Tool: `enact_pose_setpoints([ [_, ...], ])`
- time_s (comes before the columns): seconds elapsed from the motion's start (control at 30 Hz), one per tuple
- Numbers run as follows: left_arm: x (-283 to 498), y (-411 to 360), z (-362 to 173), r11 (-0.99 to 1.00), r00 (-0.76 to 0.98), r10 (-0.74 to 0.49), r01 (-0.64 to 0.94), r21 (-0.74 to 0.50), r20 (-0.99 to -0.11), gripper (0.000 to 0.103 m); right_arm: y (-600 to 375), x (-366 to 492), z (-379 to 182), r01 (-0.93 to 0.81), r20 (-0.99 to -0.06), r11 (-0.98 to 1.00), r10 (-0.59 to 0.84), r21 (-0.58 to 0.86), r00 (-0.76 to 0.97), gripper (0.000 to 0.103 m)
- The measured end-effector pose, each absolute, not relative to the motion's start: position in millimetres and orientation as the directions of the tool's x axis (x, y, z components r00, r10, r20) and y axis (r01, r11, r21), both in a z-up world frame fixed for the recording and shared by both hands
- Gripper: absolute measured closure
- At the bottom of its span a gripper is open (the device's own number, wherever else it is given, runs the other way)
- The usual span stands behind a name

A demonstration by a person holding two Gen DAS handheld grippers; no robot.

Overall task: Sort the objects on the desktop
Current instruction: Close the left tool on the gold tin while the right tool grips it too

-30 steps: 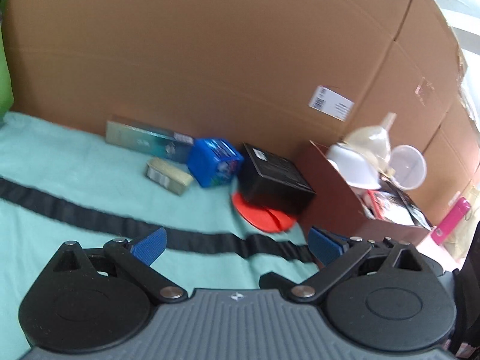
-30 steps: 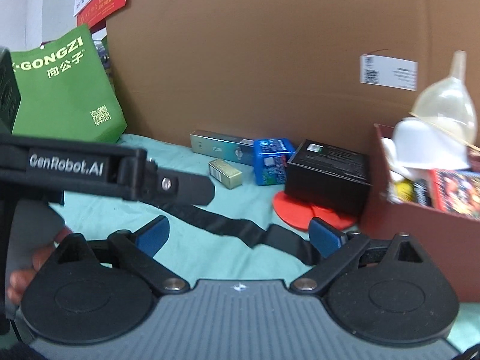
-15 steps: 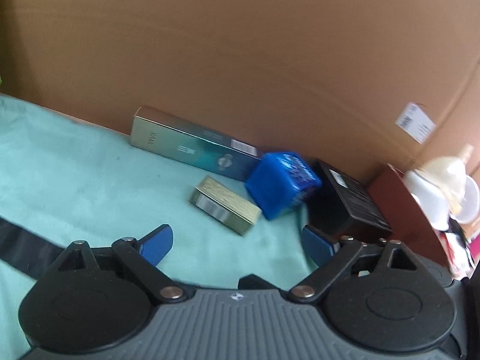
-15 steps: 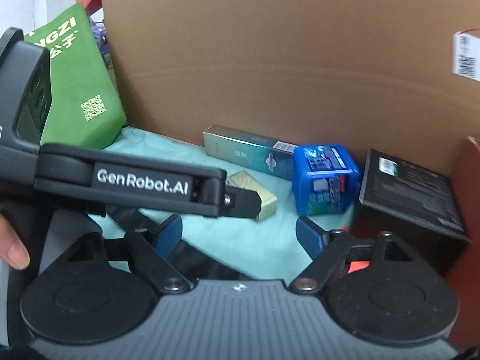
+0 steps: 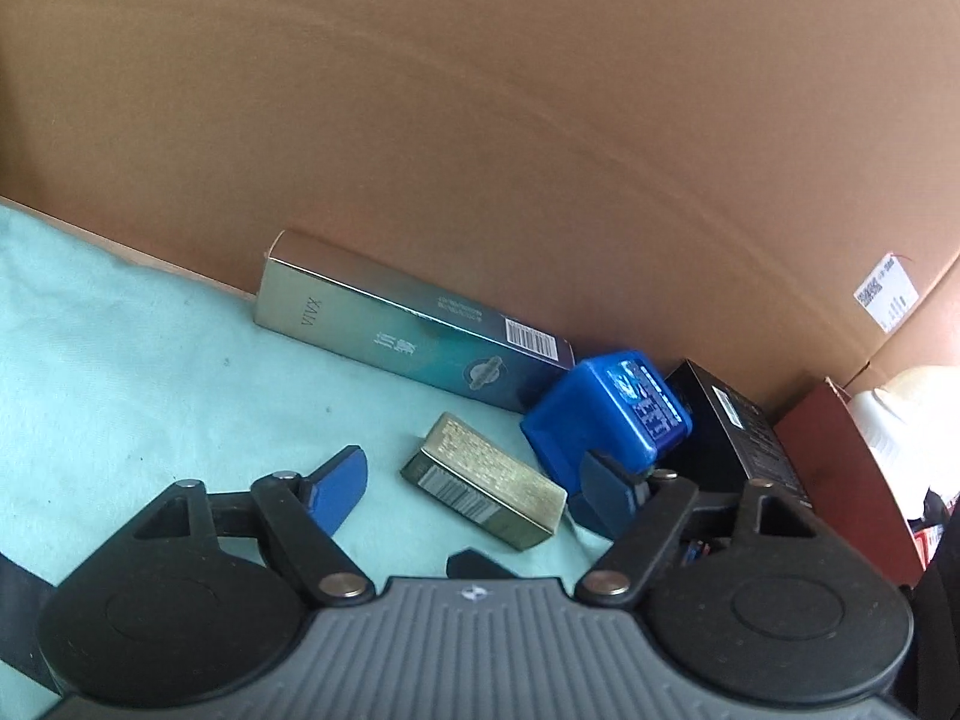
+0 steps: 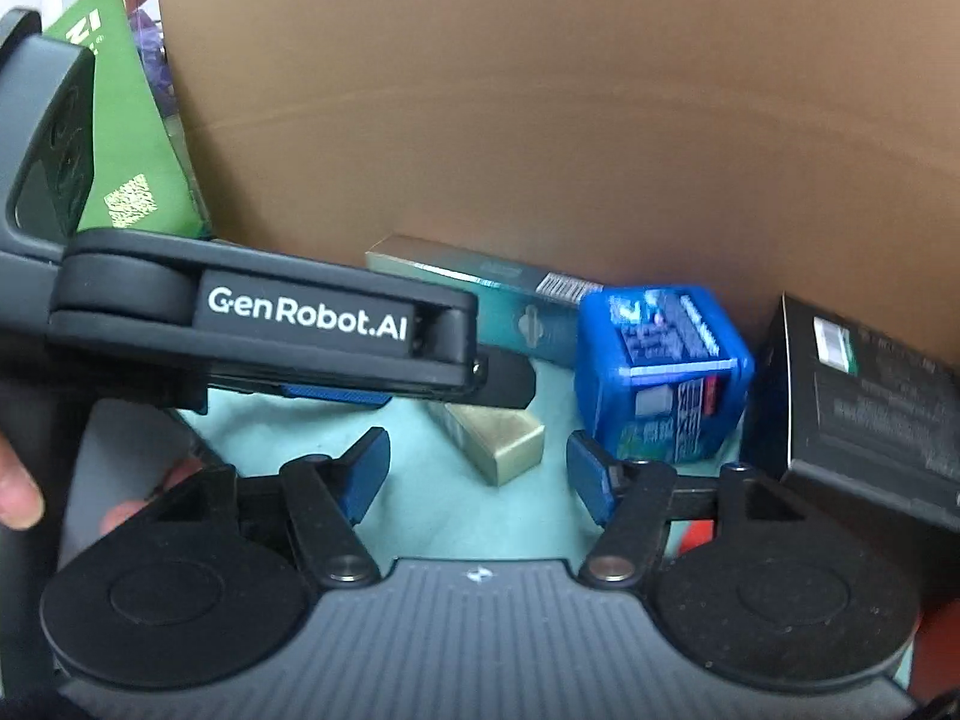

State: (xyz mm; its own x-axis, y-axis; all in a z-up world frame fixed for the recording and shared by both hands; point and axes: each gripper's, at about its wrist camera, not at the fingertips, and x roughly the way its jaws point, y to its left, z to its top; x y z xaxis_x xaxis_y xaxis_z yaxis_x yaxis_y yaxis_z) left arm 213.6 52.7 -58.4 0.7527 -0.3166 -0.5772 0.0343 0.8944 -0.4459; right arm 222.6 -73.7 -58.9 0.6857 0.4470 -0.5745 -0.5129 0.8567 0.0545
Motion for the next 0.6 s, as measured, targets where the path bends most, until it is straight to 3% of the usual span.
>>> enact_pose_setpoints([
  [0.13,213,53,-58,0.903,0.753,-0.314,0.047,-0.428,-0.579,0.026,-61,232,-62,-0.503,-0.587,0.864,0.415,0.014,0.695,0.039],
  [0.2,211,53,-57,0.907,0.754,-0.306,0.045,-0.418,-0.582,0.032,-61,237,-65,-0.499,-0.599,0.865,0.424,0.047,0.679,0.046],
  [0.27,209,53,-57,0.914,0.753,-0.297,0.045,-0.403,-0.588,0.048,-62,233,-64,-0.501,-0.593,0.864,0.425,0.041,0.684,0.066],
  [0.3,207,53,-56,0.918,0.753,-0.29,0.046,-0.393,-0.591,0.05,-64,231,-64,-0.502,-0.595,0.864,0.427,0.044,0.682,0.072],
  [0.43,199,51,-53,0.891,0.729,-0.351,0.066,-0.449,-0.588,0.075,-70,224,-62,-0.485,-0.602,0.872,0.424,0.07,0.676,0.081],
  [0.53,196,45,-48,0.904,0.726,-0.336,0.069,-0.423,-0.6,0.074,-69,214,-61,-0.492,-0.603,0.867,0.435,0.081,0.669,0.081],
  [0.6,196,43,-50,0.903,0.721,-0.331,0.055,-0.426,-0.609,0.064,-69,209,-61,-0.491,-0.598,0.867,0.441,0.089,0.669,0.081],
])
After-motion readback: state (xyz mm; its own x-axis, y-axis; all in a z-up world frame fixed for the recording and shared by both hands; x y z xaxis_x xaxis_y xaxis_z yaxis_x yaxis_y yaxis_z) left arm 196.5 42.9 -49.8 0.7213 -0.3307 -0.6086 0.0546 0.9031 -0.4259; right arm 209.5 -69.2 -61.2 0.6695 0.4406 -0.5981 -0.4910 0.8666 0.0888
